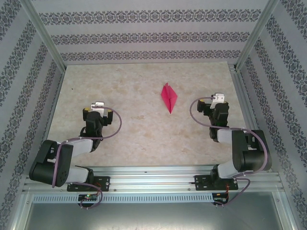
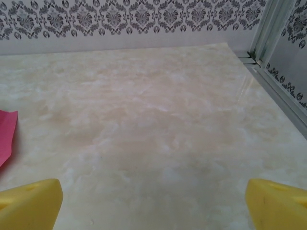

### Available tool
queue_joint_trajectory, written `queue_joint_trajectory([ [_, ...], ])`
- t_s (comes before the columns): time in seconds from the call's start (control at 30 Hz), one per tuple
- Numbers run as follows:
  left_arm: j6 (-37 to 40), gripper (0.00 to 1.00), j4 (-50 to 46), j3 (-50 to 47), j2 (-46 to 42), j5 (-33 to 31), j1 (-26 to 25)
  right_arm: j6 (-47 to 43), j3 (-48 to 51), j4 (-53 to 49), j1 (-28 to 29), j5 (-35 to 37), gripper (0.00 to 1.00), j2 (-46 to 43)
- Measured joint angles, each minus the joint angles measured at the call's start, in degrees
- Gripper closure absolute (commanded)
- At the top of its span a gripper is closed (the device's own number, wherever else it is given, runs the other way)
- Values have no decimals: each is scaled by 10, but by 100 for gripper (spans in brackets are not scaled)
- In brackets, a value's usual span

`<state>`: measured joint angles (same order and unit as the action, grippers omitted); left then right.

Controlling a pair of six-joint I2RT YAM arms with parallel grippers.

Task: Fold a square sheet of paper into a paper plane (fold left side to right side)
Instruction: Reset both arms

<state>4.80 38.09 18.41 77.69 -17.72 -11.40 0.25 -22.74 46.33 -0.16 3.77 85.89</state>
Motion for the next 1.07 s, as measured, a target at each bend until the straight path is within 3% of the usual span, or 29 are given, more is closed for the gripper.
queue_joint_trajectory([
  [0.27, 3, 0, 137, -5, 100, 54, 17, 2, 27, 61, -5, 6, 2, 20],
  [0.5, -21, 0, 112, 38, 119, 85, 66, 2, 27, 80, -7, 9, 2, 20],
  [1.07, -26, 0, 102, 43, 119, 117, 69, 2, 27, 84, -7, 13, 2, 20],
])
